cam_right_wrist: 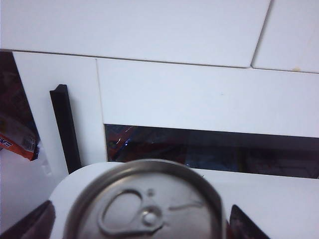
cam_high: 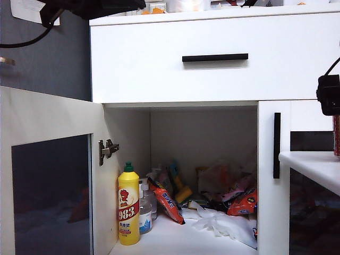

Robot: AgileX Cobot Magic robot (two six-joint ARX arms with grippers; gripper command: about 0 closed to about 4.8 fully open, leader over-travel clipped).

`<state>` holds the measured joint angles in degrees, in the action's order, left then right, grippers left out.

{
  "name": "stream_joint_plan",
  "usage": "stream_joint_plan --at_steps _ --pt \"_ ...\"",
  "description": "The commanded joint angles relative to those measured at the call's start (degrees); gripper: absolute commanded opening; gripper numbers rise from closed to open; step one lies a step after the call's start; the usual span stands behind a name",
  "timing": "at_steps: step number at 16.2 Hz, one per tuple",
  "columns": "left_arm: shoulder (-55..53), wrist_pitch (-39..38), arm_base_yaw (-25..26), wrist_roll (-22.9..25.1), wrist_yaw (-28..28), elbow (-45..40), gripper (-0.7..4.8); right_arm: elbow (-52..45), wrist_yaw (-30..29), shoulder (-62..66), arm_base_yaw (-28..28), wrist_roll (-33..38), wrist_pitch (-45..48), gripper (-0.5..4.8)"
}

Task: Open the left door of the white cabinet, pick up a can of beverage from the table on the right, place it inside the cabinet, and finally close the cabinet door.

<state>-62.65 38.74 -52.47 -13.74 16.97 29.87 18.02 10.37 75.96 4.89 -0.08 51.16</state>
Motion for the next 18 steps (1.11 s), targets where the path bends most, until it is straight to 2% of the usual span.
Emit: stream_joint_plan --at_steps 1,4,5,6,10,11,12,14,18 --pt "0.1 0.5 0.0 0.2 -0.1 0.1 -0.06 0.2 0.0 -0.2 0.0 0.1 0.3 4.79" --pt "0.1 0.5 0.0 0.2 -0.1 0.1 -0.06 0.2 0.0 -0.2 0.0 2.0 -1.9 4.79" --pt "0.1 0.5 0.0 0.2 -0.1 0.1 -0.06 0.2 0.0 -0.2 0.0 2.0 -1.9 4.01" --pt "0.1 0.5 0.0 0.2 -0.1 0.1 -0.06 0.2 0.0 -0.2 0.0 2.0 -1.7 3.55" --pt "0.1 0.5 0.0 0.2 -0.1 0.1 -0.06 0.2 0.0 -0.2 0.0 2.0 -1.6 3.53" --pt "0.1 0.3 0.0 0.2 -0.1 0.1 -0.06 0.2 0.0 -0.2 0.0 2.0 -1.5 3.33" --pt "0.1 0.3 0.0 0.2 -0.1 0.1 -0.06 0.2 0.0 -0.2 0.1 2.0 -1.5 3.0" --pt "0.1 0.3 0.0 0.2 -0.1 0.1 -0.06 0.2 -0.2 -0.2 0.2 2.0 -0.9 1.99" --pt "0.1 0.3 0.0 0.2 -0.1 0.1 -0.06 0.2 -0.8 -1.7 0.4 2.0 -0.5 1.98"
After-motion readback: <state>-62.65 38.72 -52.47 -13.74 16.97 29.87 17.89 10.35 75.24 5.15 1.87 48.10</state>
